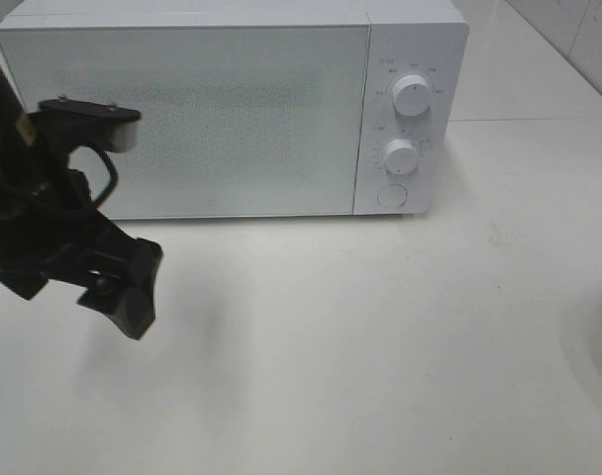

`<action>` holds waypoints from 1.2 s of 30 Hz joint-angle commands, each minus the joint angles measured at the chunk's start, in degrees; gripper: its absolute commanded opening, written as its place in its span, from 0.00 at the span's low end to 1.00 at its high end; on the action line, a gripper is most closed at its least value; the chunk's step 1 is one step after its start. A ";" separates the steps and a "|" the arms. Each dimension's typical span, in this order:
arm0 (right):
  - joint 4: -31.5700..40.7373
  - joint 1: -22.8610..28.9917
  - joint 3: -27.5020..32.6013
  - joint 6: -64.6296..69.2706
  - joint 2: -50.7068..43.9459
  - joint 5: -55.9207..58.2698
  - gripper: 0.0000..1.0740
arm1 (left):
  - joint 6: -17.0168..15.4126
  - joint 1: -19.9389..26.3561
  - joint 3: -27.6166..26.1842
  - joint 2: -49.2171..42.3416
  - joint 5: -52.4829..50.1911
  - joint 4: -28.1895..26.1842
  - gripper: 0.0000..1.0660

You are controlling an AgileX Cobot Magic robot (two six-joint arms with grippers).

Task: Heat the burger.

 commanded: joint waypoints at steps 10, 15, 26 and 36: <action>-0.06 -0.40 0.23 -0.29 -1.55 -0.86 0.70 | 7.73 25.38 0.34 -10.83 8.54 -1.49 0.92; -0.06 -0.40 0.23 -0.29 -1.55 -0.86 0.70 | 6.65 34.21 5.84 -20.34 8.71 -2.41 0.92; -0.06 -0.40 0.23 -0.29 -1.55 -0.86 0.70 | 7.56 35.98 20.28 -38.85 5.39 -1.78 0.92; -0.06 -0.40 0.23 -0.29 -1.55 -0.86 0.70 | 6.30 35.98 30.02 -53.69 2.35 -1.20 0.92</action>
